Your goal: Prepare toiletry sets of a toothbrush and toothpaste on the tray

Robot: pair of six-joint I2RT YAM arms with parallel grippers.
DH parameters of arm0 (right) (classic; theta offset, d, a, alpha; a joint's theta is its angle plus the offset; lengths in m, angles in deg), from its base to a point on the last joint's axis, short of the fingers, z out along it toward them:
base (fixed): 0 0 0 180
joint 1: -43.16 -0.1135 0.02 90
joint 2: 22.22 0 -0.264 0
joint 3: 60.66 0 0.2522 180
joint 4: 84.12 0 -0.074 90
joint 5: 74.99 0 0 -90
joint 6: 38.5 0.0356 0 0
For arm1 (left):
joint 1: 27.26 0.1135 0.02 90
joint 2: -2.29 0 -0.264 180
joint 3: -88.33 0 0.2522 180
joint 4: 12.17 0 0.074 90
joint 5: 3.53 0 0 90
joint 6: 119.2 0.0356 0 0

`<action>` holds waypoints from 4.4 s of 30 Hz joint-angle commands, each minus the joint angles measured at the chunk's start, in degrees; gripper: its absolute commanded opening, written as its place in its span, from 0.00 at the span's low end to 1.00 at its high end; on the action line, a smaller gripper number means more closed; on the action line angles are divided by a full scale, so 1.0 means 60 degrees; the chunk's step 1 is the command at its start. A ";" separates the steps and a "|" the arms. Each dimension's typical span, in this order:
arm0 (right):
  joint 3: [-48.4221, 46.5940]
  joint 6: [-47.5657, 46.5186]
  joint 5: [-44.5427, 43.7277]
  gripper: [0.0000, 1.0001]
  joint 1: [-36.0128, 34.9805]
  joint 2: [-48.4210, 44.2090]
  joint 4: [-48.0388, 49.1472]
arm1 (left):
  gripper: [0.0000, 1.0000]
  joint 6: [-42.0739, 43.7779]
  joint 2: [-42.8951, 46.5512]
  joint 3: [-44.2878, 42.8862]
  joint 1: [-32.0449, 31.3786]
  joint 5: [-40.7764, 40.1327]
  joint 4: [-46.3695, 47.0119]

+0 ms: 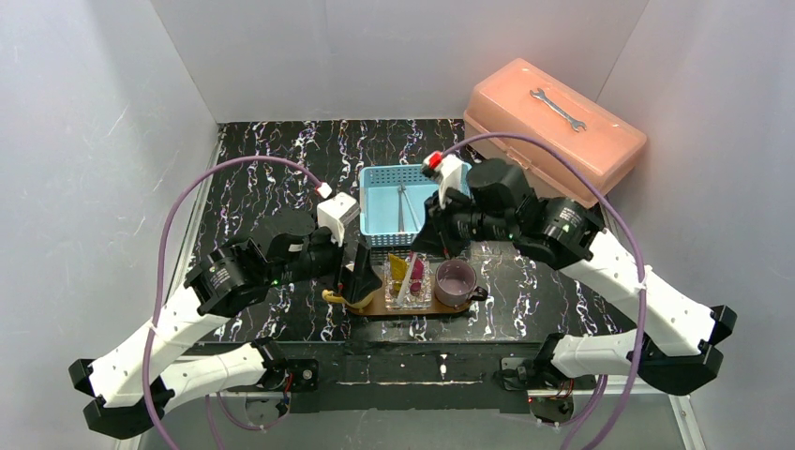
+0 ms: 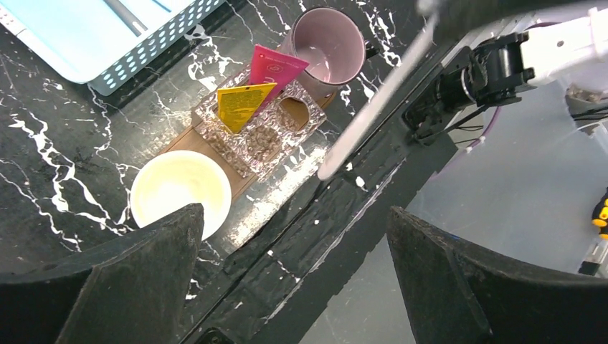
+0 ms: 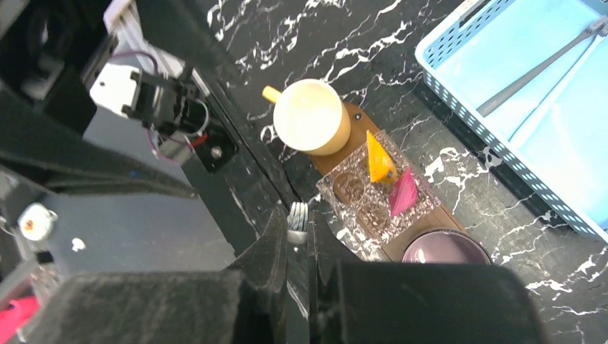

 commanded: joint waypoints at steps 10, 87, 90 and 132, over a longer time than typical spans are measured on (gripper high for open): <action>-0.0411 -0.0456 -0.4968 0.01 -0.3373 -0.0797 -0.0810 | 0.98 -0.1127 0.0298 0.0552 0.0085 -0.0665 0.0420; 0.7641 0.0103 -1.1087 0.01 -0.6524 -0.3124 0.6386 | 0.98 -0.1315 0.0598 0.2135 0.2720 -0.0503 0.0460; 0.7906 -0.0031 -1.1144 0.01 -0.6530 -0.3227 0.6776 | 0.98 -0.1322 0.0589 0.2139 0.2720 -0.0501 0.0460; 0.9489 -0.0849 -1.1380 0.15 -0.6533 -0.3431 0.8668 | 0.98 -0.1358 0.0574 0.2136 0.2722 -0.0427 0.0431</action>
